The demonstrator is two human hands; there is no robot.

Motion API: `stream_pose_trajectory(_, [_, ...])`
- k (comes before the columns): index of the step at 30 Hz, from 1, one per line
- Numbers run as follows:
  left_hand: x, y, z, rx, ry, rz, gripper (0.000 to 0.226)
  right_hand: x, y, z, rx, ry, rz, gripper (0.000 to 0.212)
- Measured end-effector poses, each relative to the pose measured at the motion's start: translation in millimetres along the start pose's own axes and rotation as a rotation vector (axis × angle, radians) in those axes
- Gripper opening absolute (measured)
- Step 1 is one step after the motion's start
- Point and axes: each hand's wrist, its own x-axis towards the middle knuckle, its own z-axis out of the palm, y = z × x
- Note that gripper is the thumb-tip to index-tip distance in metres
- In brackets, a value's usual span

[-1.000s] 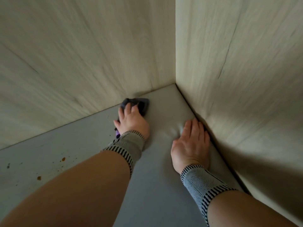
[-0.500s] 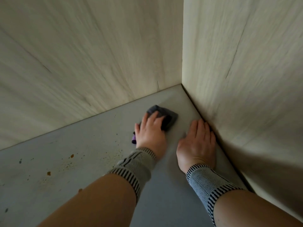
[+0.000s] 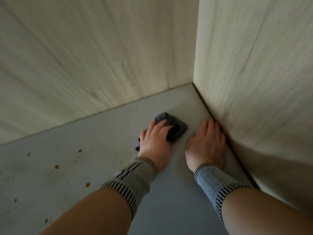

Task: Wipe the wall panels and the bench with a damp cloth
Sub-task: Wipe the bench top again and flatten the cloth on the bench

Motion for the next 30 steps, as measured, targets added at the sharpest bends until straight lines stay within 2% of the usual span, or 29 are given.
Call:
stream_pose_trajectory(2, [-4.2, -11.4, -2.9, -0.003, -0.043, 0.037, 0.053, -0.2, 0.8, -1.0, -0.005, -0.002, -0.005, 0.066])
stream_pose_trajectory(3, [0.4, -18.4, -4.9, -0.010, -0.021, 0.002, 0.054, 0.1, 1.1, -0.7, -0.008, 0.000, -0.001, 0.066])
stream_pose_trajectory(6, [19.9, -36.7, -17.2, -0.053, 0.122, -0.320, 0.055, 0.3, 1.0, -1.0, -0.005, 0.002, 0.001, 0.065])
stream_pose_trajectory(8, [23.3, -38.7, -18.4, -0.036, 0.131, -0.450, 0.055, 0.6, 0.7, -0.3, -0.018, -0.005, -0.002, 0.064])
stream_pose_trajectory(10, [13.5, -27.6, -14.0, -0.005, 0.121, -0.396, 0.055, 1.5, 3.0, 1.9, -0.031, -0.037, -0.001, 0.058])
stream_pose_trajectory(14, [-28.3, -8.5, 2.2, 0.007, 0.022, -0.092, 0.057, 3.0, 5.1, 2.0, -0.057, -0.132, 0.007, 0.057])
stream_pose_trajectory(16, [-26.3, -22.7, -0.6, 0.029, -0.027, 0.001, 0.056, 2.6, 5.4, 2.5, -0.055, -0.103, -0.002, 0.057])
stream_pose_trajectory(18, [-8.5, -41.0, -7.3, 0.025, 0.017, -0.051, 0.057, 2.0, 6.3, 4.8, -0.028, -0.050, -0.003, 0.057])
stream_pose_trajectory(21, [17.7, -46.2, -21.5, -0.047, 0.071, -0.378, 0.058, 1.6, 6.2, 6.4, -0.017, -0.044, -0.012, 0.057])
stream_pose_trajectory(22, [20.5, -39.3, -21.5, -0.040, 0.060, -0.434, 0.059, 1.7, 5.9, 6.8, -0.021, -0.049, -0.011, 0.058])
stream_pose_trajectory(24, [15.3, -23.3, -17.4, -0.010, 0.045, -0.405, 0.060, 2.2, 5.7, 7.7, -0.020, -0.058, 0.001, 0.057])
stream_pose_trajectory(26, [-3.0, -12.2, -11.7, 0.004, 0.013, -0.283, 0.059, 2.0, 5.4, 7.1, -0.025, -0.076, -0.001, 0.057])
stream_pose_trajectory(30, [-45.9, 2.4, -9.8, -0.022, -0.191, -0.101, 0.060, 2.1, 4.4, -2.1, -0.036, -0.130, 0.001, 0.059])
